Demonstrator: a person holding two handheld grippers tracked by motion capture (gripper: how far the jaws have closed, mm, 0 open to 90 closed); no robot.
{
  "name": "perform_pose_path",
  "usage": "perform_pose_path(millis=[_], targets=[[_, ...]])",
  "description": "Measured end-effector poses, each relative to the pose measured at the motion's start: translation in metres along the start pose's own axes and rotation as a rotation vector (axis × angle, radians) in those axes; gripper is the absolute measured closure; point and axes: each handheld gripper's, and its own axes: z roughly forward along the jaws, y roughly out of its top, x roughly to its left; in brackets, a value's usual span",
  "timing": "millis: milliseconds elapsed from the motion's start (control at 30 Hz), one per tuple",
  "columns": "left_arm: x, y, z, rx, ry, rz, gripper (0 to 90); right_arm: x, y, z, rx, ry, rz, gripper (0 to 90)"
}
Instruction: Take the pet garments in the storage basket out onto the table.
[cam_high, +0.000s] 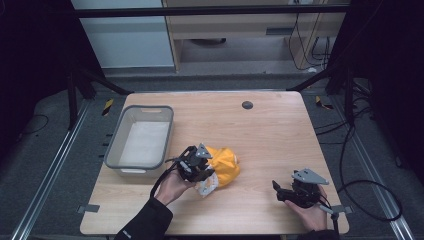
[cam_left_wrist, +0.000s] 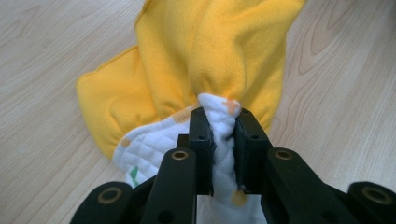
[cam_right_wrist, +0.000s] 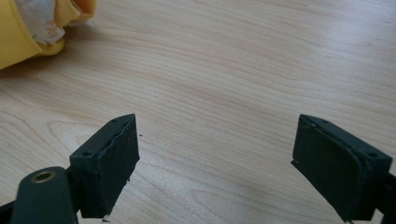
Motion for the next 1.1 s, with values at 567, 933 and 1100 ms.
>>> perform_pose_path(millis=[567,933,1100], targets=[[-0.003,-0.006,0.008,0.019,0.014,0.027,49.3,0.0,0.0,0.0,0.004,0.001,0.001,14.3],[-0.001,-0.011,0.0,0.009,0.023,0.028,26.4,0.0,0.0,0.0,0.006,0.001,-0.005,14.3],[-0.002,-0.017,-0.008,-0.009,0.032,0.035,21.6,0.0,0.0,0.0,0.007,-0.001,-0.005,14.2]])
